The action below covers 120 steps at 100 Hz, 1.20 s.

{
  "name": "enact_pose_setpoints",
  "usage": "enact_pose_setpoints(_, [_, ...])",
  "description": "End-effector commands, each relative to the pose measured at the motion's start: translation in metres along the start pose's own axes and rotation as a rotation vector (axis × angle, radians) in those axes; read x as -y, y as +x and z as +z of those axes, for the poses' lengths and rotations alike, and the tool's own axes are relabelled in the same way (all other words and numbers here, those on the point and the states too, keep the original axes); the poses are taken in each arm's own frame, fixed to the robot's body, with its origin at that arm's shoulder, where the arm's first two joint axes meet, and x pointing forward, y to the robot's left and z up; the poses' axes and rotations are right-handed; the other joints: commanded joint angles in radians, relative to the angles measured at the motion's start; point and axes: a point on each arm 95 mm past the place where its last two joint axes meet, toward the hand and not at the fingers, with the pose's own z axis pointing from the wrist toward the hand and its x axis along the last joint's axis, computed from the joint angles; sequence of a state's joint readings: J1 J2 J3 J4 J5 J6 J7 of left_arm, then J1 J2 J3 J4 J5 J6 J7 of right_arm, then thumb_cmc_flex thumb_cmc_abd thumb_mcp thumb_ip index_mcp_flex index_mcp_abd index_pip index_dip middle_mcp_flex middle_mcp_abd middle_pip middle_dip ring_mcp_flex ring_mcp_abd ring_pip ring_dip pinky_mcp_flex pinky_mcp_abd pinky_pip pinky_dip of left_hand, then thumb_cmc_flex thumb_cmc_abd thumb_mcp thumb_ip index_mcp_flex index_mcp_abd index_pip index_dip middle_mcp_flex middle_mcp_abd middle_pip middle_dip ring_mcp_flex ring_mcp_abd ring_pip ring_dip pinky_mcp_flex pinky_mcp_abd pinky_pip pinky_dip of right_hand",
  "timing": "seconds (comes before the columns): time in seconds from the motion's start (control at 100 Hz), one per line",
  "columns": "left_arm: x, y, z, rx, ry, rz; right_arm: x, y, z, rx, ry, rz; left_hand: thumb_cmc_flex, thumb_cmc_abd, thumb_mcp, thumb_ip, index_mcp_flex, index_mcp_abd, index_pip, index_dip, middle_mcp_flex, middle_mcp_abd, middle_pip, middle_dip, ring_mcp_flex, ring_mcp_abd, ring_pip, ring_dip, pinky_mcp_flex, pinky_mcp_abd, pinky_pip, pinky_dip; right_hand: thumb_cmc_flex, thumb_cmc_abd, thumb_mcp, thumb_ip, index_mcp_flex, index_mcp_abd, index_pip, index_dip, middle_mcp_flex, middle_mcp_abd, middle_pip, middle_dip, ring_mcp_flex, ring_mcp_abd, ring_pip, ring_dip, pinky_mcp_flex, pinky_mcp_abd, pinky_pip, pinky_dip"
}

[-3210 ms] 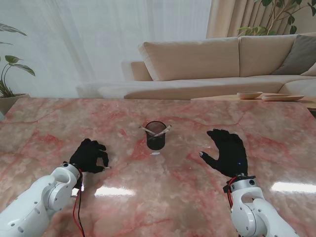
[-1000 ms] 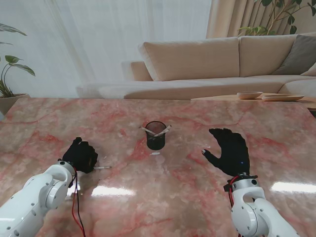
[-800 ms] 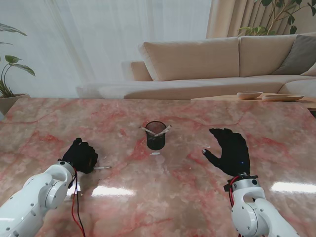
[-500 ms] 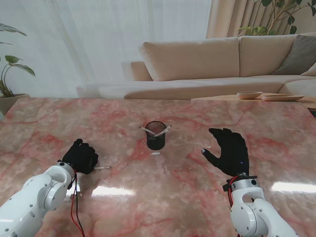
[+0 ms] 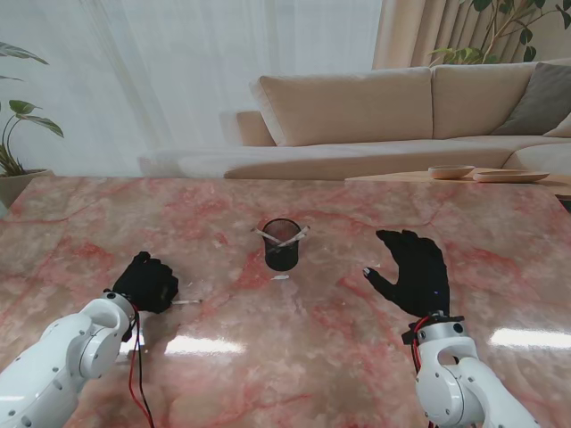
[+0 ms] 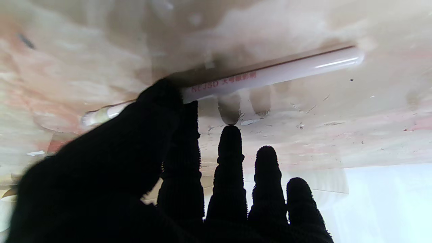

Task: Insert makeup brushes into the holder

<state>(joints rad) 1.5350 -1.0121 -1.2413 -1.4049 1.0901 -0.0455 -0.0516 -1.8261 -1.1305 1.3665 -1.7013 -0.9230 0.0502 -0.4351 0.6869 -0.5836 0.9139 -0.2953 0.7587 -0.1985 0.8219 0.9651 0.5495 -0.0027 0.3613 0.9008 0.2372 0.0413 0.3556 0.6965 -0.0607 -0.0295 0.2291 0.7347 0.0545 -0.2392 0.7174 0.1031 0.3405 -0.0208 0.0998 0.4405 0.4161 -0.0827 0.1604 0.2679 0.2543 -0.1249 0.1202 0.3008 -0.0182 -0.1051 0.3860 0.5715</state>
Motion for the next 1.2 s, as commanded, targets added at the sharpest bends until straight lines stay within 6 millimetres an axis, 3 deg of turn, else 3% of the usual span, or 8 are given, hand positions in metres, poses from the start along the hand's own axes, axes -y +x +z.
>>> enact_pose_setpoints(0.0, [-0.036,0.006,-0.009,-0.011,-0.084,-0.042,0.004,0.0,-0.002,0.002,0.019,0.002,0.073,0.067,0.014,0.015,0.037,-0.111,0.073,0.039,0.145,-0.063,0.113,0.017,-0.009,0.0,0.021,0.013,-0.008,-0.017,-0.023,-0.001,0.002,-0.011,0.017,-0.028,0.004,0.001,0.005,0.016,0.008,-0.002,0.01,0.013,0.002,0.0,0.008,0.028,-0.019,-0.001,0.013,0.023])
enact_pose_setpoints(0.12, [-0.034,0.006,-0.009,-0.008,-0.062,-0.114,0.005,0.001,-0.002,0.003,0.022,0.004,0.068,0.069,0.021,0.012,0.032,-0.113,0.097,0.004,0.152,-0.065,0.112,0.037,-0.009,-0.002,0.024,0.016,-0.01,-0.021,-0.022,0.006,0.004,-0.01,0.018,-0.029,0.005,0.003,0.005,0.016,0.008,-0.001,0.011,0.015,0.002,0.0,0.009,0.029,-0.018,0.001,0.014,0.025])
enact_pose_setpoints(0.51, [-0.027,0.01,-0.005,-0.007,-0.002,-0.217,0.005,0.001,-0.001,0.0,0.021,0.01,0.08,0.083,0.011,-0.001,0.027,-0.132,0.11,0.035,0.159,-0.061,0.113,0.055,-0.006,0.0,0.033,0.026,-0.005,-0.026,-0.031,-0.005,0.005,-0.012,0.025,-0.033,0.005,0.005,0.006,0.017,0.009,-0.001,0.012,0.017,0.002,0.0,0.011,0.031,-0.02,-0.001,0.016,0.028])
enact_pose_setpoints(1.19, [0.015,0.018,-0.016,-0.009,0.143,-0.482,0.006,0.004,0.001,-0.008,0.033,0.013,0.097,0.099,-0.01,-0.005,0.03,-0.145,0.084,0.101,0.194,-0.046,0.071,0.02,0.008,0.015,0.029,0.029,-0.003,-0.026,-0.038,-0.021,0.003,-0.008,0.025,-0.039,0.008,0.0,0.007,0.016,0.01,-0.002,0.009,0.017,0.002,0.001,0.009,0.029,-0.023,-0.003,0.013,0.028])
